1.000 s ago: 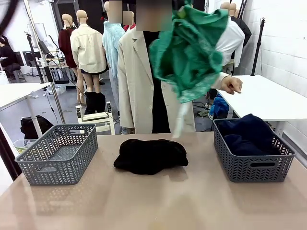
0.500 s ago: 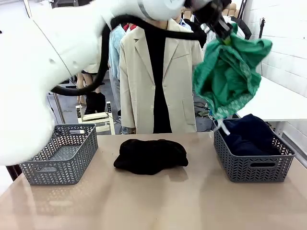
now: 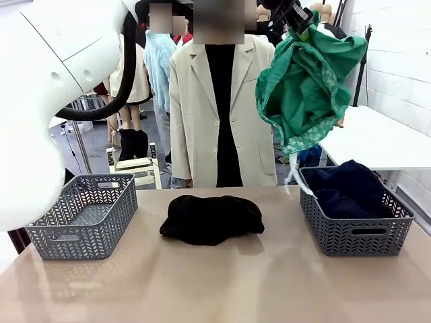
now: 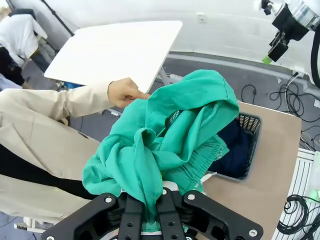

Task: Sort the tops and bottoms.
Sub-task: Sort the clothes according to human instructions.

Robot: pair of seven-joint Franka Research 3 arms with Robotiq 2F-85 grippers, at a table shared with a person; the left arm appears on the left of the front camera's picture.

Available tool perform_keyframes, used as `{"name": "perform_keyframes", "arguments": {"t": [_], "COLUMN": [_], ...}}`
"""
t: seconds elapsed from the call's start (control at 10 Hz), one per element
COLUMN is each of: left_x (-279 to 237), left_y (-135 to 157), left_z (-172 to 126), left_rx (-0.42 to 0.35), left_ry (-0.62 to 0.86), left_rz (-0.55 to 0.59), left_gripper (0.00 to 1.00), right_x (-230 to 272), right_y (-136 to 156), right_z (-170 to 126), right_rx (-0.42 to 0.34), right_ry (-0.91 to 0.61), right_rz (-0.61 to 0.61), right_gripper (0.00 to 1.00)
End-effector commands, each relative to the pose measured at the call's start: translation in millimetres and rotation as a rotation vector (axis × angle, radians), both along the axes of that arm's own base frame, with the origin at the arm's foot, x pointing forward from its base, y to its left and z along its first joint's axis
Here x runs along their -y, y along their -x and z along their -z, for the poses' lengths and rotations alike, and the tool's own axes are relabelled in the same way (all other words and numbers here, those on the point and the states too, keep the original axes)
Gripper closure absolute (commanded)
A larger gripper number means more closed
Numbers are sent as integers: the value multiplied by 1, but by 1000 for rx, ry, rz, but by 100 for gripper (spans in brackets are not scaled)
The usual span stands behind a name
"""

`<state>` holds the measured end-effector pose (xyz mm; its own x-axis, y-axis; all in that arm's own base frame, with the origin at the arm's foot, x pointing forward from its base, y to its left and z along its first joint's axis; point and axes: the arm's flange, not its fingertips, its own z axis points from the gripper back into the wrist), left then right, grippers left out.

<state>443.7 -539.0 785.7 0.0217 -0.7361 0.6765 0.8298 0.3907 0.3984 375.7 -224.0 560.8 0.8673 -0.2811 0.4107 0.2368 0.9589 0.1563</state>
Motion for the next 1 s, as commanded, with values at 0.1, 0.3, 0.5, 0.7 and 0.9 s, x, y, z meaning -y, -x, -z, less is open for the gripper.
{"name": "perform_keyframes", "arguments": {"t": [0.1, 0.3, 0.5, 0.7, 0.9], "left_x": [1, 4, 60, 114, 169], "left_y": [0, -1, -30, -59, -93], "left_z": [4, 6, -4, -13, -12], "left_rx": [5, -4, 131, 198, 199], "left_ry": [-4, -6, 15, 16, 37], "left_rz": [17, 2, 192, 341, 493], "left_gripper": [100, 100, 100, 100, 100], "right_x": [0, 0, 0, 0, 0], "right_y": [2, 2, 2, 2, 2], "right_z": [0, 0, 0, 0, 0], "right_rx": [-13, -13, -13, -13, -13], "right_ry": [16, 16, 16, 16, 16], "right_rz": [0, 0, 0, 0, 0], "right_gripper": [0, 0, 0, 0, 0]}}
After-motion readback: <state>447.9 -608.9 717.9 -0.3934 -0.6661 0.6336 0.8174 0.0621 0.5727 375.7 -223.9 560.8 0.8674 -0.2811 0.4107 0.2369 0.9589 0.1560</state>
